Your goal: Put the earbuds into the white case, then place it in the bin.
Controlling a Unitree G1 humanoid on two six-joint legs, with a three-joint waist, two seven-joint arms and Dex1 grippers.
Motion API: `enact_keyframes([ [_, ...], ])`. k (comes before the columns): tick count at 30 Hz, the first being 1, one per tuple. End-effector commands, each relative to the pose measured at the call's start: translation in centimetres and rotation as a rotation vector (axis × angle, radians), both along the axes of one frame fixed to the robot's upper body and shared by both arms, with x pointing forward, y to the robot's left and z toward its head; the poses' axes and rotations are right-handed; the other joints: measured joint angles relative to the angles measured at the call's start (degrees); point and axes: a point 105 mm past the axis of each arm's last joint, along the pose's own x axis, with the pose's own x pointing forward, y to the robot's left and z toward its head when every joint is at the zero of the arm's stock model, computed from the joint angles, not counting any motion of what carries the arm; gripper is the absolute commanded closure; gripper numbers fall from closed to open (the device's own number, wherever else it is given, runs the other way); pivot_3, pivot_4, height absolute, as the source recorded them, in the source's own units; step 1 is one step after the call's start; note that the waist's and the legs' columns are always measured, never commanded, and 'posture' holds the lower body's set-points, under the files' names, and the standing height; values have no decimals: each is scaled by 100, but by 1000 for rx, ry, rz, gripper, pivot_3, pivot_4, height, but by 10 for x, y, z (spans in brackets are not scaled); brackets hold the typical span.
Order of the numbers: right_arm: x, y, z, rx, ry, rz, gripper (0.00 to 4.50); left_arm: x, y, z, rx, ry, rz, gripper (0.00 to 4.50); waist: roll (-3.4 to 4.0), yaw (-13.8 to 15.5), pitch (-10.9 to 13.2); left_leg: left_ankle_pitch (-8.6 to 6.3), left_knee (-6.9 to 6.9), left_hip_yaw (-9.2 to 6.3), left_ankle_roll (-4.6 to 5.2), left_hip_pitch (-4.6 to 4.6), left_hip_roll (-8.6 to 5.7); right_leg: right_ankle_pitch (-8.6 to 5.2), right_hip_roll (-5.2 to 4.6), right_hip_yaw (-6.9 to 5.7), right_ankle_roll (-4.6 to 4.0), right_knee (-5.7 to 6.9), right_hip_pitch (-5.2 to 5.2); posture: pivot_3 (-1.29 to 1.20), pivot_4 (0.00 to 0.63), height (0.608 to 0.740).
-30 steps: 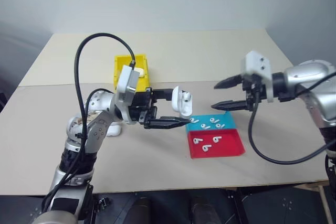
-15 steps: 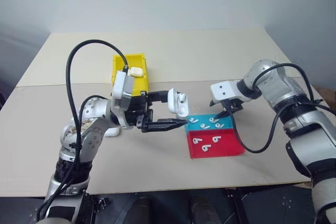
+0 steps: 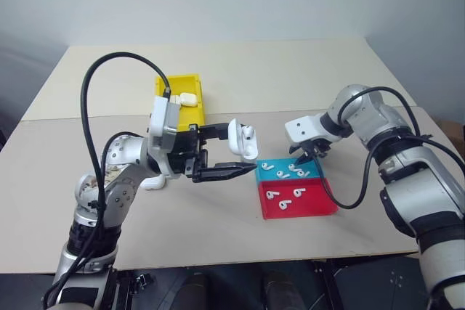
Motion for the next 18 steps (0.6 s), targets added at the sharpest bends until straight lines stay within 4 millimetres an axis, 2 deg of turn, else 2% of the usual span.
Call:
enact_keyframes([
  [1,1,4,10,28,-25,21,2444,-6,3,7,-13,-32,-10,1672,0,-11,0,0,0,0,0,0,0,0,0,1,0,0,0,0,150,740],
  [11,1,4,27,51,-4,-20,2444,-6,3,4,-6,-28,-17,1672,0,-8,0,0,-1,1,0,-1,0,0,0,2,0,2,-4,0,150,740],
  [18,-9,9,21,25,71,-61,2444,-6,0,5,-8,-28,-24,1672,1,0,0,-2,0,1,3,-3,-1,0,0,2,0,23,-9,0,150,740],
])
